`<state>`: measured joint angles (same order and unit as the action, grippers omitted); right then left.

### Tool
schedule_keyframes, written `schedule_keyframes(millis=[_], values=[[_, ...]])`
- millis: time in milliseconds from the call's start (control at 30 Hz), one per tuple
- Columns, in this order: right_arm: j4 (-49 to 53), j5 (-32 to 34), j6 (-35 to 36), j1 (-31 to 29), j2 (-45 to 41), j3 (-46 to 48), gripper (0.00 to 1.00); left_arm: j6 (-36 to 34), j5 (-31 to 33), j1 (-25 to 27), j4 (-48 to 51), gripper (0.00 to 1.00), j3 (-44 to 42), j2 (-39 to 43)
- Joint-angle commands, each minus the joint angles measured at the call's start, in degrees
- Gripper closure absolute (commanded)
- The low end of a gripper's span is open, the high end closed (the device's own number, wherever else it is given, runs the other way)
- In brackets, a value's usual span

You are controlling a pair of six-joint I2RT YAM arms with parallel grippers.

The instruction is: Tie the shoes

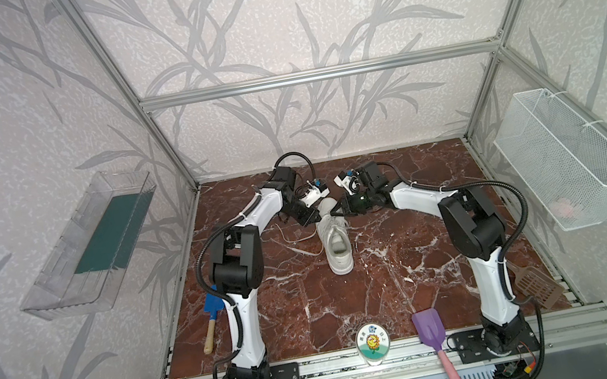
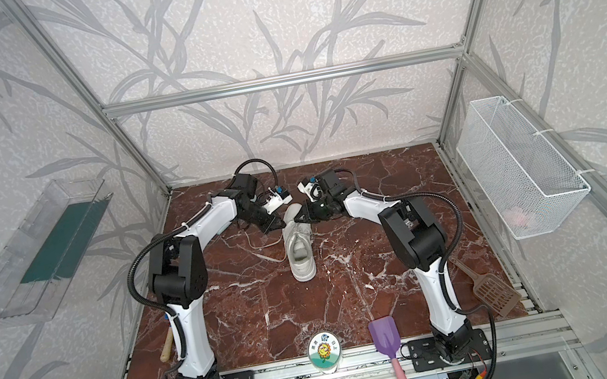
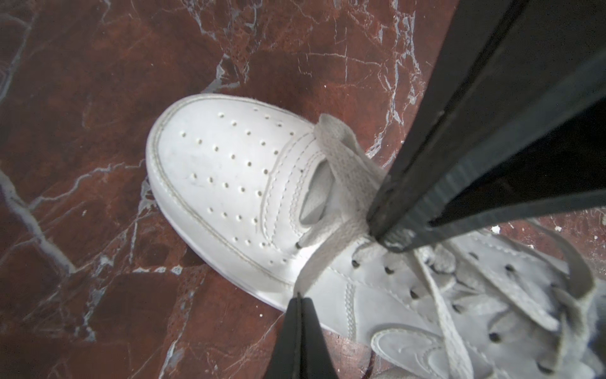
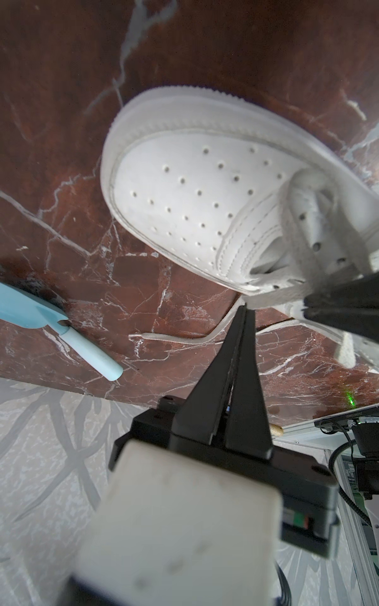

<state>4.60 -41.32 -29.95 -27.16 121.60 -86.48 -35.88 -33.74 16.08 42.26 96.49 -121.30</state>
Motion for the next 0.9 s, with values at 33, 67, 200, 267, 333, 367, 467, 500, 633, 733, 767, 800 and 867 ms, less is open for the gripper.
schedule_keyframes(millis=[33,67,200,267,333,367,467,500,633,733,767,800,867], values=[[0.82,-1.05,0.39,0.31,-1.45,-0.35,0.97,0.15,-0.36,0.01,-0.37,1.0,-0.6,2.81],[0.8,-1.13,0.29,0.26,-1.56,-0.34,0.96,0.15,-0.31,0.01,-0.42,1.0,-0.66,3.03],[0.13,-1.7,-0.16,0.38,-2.11,-0.32,0.89,0.1,-0.28,0.01,-1.74,1.0,-1.71,4.81],[-0.54,-1.96,-0.83,0.53,-2.51,-0.1,0.87,-0.3,-0.1,0.09,-1.98,1.0,-2.09,5.64],[-1.1,-2.09,-1.37,0.73,-2.92,0.12,0.83,-0.79,0.04,0.1,-1.69,1.0,-2.18,6.36],[-1.49,-2.18,-1.66,0.86,-3.16,0.27,0.82,-0.87,-0.01,0.1,-1.66,1.0,-2.33,6.65],[-2.81,-2.69,-2.78,1.22,-3.79,0.71,0.78,-1.14,-0.1,0.18,-1.61,1.0,-2.8,7.58],[-3.02,-2.79,-2.98,1.3,-3.95,0.7,0.76,-1.2,-0.14,0.18,-1.57,1.0,-2.95,7.73],[-4.48,-3.32,-4.12,1.48,-4.75,1.21,0.7,-1.54,-0.01,0.27,-1.66,1.0,-3.66,8.8],[-5.7,-4.02,-5.25,1.74,-5.01,1.65,0.67,-2.15,-0.01,0.36,-1.85,1.0,-3.94,9.56],[-6.12,-3.95,-5.68,1.84,-5.21,2.06,0.66,-2.24,-0.01,0.49,-1.86,1.0,-3.94,9.76],[-6.79,-3.81,-6.06,2.06,-5.6,2.59,0.67,-2.48,0.18,0.54,-1.67,1.0,-3.77,9.98],[-8.79,-3.86,-8.13,2.68,-6.46,4.37,0.66,-3.26,0.5,0.79,-0.87,1.0,-3.42,10.28]])
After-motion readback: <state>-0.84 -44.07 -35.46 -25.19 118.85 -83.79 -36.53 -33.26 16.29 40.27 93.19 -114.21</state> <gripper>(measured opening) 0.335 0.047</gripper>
